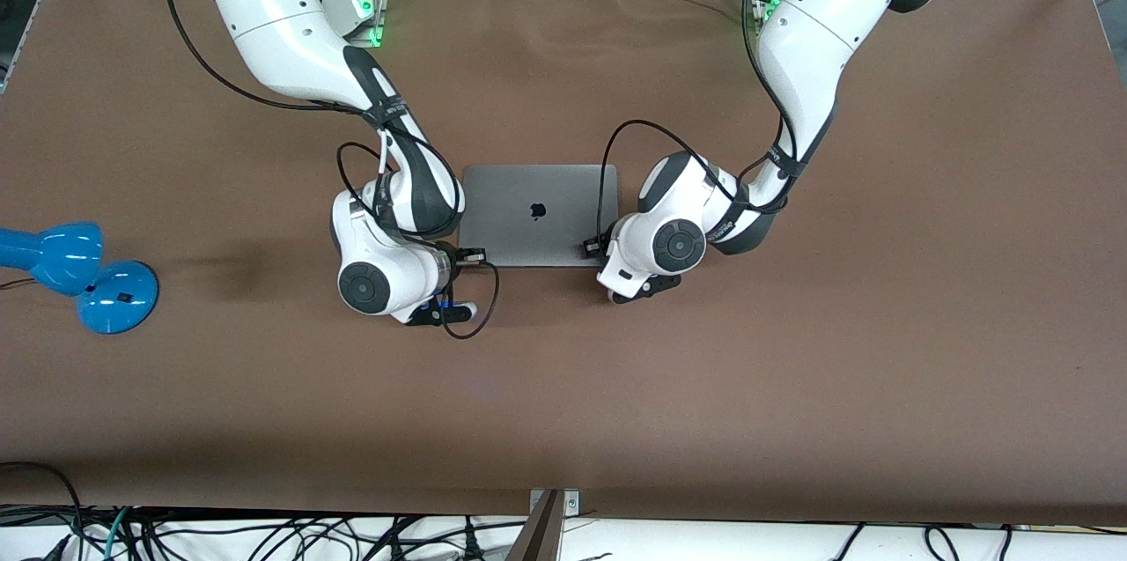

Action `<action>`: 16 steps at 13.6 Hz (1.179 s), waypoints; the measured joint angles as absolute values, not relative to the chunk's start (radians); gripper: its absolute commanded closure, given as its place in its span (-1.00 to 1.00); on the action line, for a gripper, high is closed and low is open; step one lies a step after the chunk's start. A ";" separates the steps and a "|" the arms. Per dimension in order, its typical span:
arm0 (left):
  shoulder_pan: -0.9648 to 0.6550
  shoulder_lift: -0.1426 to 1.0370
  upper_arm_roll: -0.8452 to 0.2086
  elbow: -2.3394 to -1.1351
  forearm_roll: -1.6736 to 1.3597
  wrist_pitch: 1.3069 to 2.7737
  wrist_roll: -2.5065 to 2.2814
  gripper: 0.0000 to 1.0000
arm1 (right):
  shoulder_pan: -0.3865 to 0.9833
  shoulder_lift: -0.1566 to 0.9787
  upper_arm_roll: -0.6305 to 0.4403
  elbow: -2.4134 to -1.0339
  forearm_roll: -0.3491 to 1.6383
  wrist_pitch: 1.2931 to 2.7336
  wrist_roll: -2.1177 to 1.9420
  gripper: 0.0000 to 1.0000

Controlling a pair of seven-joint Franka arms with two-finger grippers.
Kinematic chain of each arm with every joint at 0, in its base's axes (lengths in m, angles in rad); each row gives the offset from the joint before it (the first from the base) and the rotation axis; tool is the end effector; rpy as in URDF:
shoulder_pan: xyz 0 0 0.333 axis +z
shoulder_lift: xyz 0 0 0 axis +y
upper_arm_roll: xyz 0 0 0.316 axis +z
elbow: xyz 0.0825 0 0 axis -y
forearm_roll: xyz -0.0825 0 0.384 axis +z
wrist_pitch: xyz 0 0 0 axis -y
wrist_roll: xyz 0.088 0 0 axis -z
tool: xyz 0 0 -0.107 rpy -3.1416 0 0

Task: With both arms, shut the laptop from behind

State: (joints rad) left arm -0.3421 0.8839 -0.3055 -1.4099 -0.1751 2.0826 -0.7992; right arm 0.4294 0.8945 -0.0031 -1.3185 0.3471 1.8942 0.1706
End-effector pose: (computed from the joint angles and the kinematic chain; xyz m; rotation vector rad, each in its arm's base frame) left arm 0.5831 -0.4029 0.1778 2.8714 0.4907 -0.5773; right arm 0.6338 0.3158 0.1768 -2.8837 -0.1328 0.5739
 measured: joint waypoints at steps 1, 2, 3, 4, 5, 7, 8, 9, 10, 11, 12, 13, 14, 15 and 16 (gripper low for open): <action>-0.343 0.884 -0.305 -1.410 -0.175 2.083 -0.799 0.02 | 0.430 0.895 -0.003 -1.316 0.347 1.894 0.171 1.00; -0.343 0.884 -0.305 -1.409 -0.175 2.083 -0.799 -0.99 | 0.430 0.896 -0.003 -1.314 0.347 1.895 0.170 1.00; -0.344 0.884 -0.305 -1.407 -0.175 2.084 -0.799 -1.00 | 0.430 0.896 -0.003 -1.314 0.347 1.895 0.170 1.00; -0.345 0.884 -0.305 -1.404 -0.175 2.088 -0.799 -1.00 | 0.430 0.896 -0.003 -1.312 0.347 1.895 0.170 1.00; -0.345 0.884 -0.305 -1.397 -0.175 2.091 -0.799 -1.00 | 0.430 0.896 -0.003 -1.309 0.347 1.895 0.170 0.66; -0.342 0.877 -0.305 -1.380 -0.174 2.091 -0.799 -1.00 | 0.430 0.896 -0.003 -1.291 0.347 1.895 0.171 -0.66; -0.339 0.865 -0.304 -1.375 -0.172 2.084 -0.799 -1.00 | 0.431 0.896 -0.005 -1.275 0.347 1.895 0.172 -0.99; -0.336 0.844 -0.303 -1.373 -0.153 2.065 -0.799 -1.00 | 0.432 0.896 -0.013 -1.255 0.347 1.895 0.173 -0.99; -0.332 0.818 -0.303 -1.371 -0.119 2.038 -0.799 -1.00 | 0.434 0.894 -0.027 -1.236 0.345 1.894 0.172 -1.00; -0.326 0.783 -0.303 -1.368 -0.094 1.995 -0.799 -1.00 | 0.435 0.886 -0.041 -1.221 0.340 1.890 0.172 -1.00; -0.318 0.745 -0.303 -1.366 -0.083 1.943 -0.790 -1.00 | 0.434 0.872 -0.051 -1.210 0.335 1.877 0.172 -1.00; -0.308 0.700 -0.303 -1.365 -0.080 1.888 -0.765 -1.00 | 0.434 0.848 -0.057 -1.202 0.330 1.858 0.172 -1.00; -0.294 0.655 -0.304 -1.365 -0.080 1.833 -0.741 -1.00 | 0.433 0.817 -0.061 -1.196 0.321 1.832 0.172 -1.00; -0.278 0.610 -0.303 -1.367 -0.080 1.783 -0.724 -1.00 | 0.433 0.779 -0.064 -1.191 0.306 1.795 0.173 -1.00; -0.260 0.564 -0.303 -1.372 -0.079 1.748 -0.714 -1.00 | 0.432 0.733 -0.069 -1.188 0.277 1.752 0.175 -1.00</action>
State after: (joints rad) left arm -0.2601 0.5639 -0.3033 -1.3723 -0.0795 1.7477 -0.7138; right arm 0.4325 0.7325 -0.0687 -1.1877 0.2767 1.7522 0.1752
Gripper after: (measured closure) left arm 0.000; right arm 0.009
